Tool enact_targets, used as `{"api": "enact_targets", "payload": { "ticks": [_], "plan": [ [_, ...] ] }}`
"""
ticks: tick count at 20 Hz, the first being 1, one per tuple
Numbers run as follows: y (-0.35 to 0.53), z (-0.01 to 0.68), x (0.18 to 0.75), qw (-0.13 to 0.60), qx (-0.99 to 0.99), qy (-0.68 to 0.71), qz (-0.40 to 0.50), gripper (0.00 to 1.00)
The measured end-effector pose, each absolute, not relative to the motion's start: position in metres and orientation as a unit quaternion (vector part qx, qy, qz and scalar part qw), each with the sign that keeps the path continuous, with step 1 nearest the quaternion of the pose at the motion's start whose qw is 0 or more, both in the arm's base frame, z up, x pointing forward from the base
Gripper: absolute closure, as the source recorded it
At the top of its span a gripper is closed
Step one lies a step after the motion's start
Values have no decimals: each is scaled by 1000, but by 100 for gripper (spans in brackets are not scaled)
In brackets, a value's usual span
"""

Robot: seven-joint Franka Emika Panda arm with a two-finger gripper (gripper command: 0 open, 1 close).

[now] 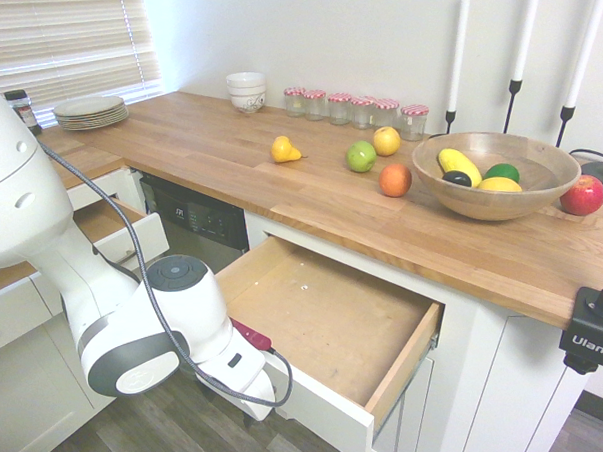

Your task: Close the drawer

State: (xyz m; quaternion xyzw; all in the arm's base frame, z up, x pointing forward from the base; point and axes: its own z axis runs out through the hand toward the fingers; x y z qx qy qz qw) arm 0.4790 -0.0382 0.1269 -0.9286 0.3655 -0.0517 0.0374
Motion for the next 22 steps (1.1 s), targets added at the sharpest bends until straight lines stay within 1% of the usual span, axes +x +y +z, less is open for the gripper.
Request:
{"api": "enact_targets", "payload": {
  "ticks": [22],
  "plan": [
    [-33,126,480,44,-926,372,-44,100]
  ]
}}
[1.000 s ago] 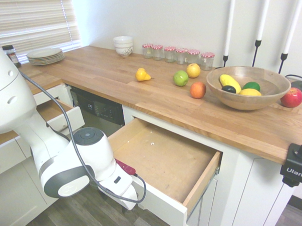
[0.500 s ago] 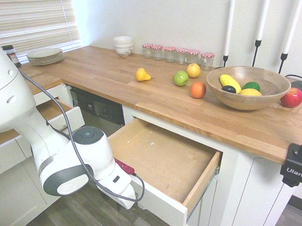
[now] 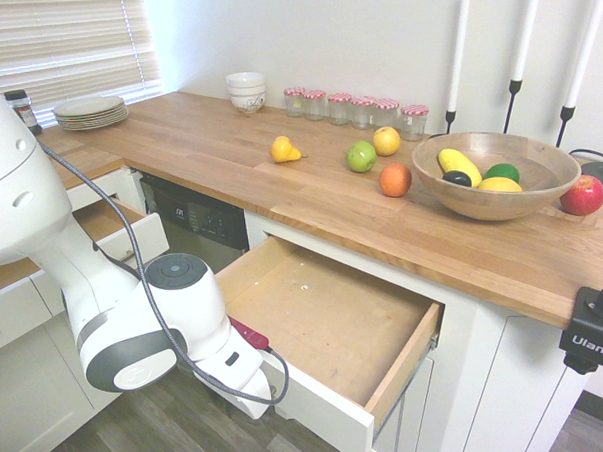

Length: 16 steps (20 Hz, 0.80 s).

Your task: Close the drawer

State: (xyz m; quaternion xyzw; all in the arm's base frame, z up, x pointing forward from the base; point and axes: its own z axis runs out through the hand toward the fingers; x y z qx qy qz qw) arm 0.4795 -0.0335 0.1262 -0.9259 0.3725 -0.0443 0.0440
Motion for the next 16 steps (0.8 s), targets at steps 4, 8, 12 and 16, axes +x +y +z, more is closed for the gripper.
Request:
{"api": "enact_targets", "payload": {
  "ticks": [4,8,12,16],
  "plan": [
    [-34,126,480,44,-926,373,-44,100],
    [-37,125,481,44,-924,377,-45,100],
    [-42,127,488,46,-923,379,-53,100],
    [-40,131,501,51,-924,373,-63,100]
  ]
}}
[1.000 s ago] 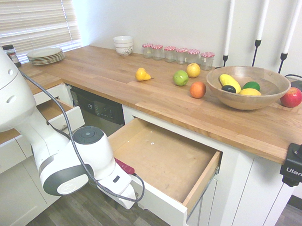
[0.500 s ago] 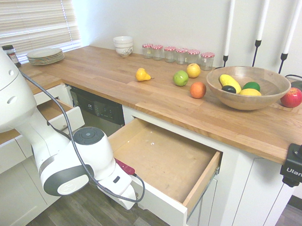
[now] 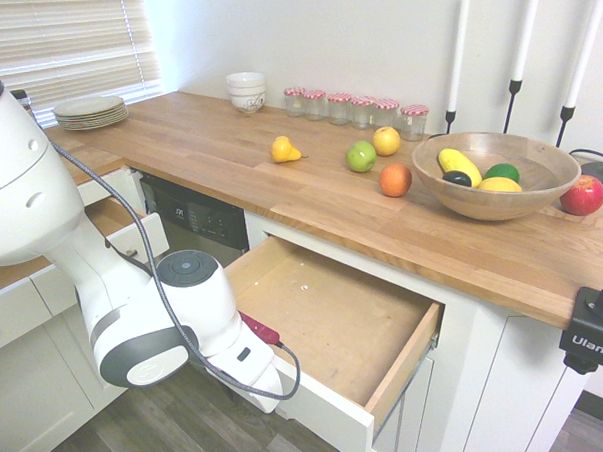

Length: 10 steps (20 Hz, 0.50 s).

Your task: Close the drawer

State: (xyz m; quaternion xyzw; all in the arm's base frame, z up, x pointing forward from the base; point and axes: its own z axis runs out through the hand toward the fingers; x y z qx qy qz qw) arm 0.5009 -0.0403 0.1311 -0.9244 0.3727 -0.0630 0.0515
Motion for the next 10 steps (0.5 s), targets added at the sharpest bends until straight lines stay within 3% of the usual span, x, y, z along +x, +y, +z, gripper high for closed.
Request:
{"api": "enact_targets", "payload": {
  "ticks": [10],
  "plan": [
    [-30,127,543,57,-926,367,-68,100]
  ]
}}
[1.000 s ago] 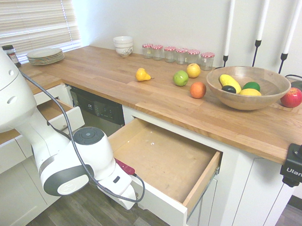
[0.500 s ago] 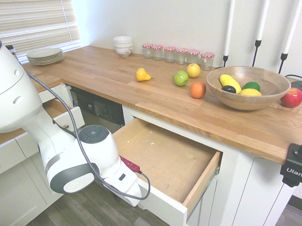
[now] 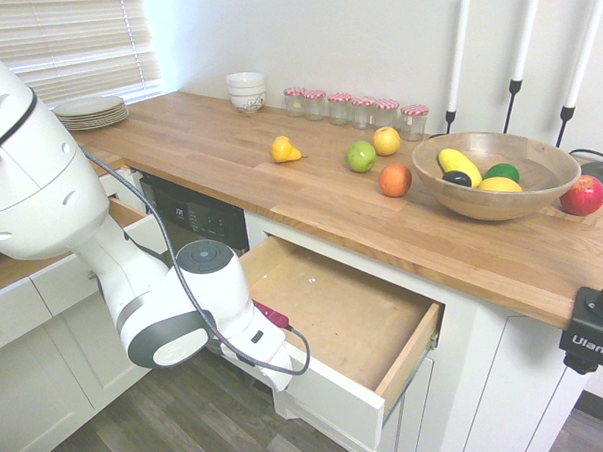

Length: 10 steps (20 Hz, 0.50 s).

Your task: Close the drawer

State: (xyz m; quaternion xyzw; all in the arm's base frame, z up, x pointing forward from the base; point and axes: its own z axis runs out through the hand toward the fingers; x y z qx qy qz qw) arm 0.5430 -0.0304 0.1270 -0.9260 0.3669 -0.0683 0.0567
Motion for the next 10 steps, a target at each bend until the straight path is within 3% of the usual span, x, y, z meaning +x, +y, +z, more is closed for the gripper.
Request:
{"api": "enact_targets", "payload": {
  "ticks": [10],
  "plan": [
    [-28,144,604,52,-921,377,-84,100]
  ]
}}
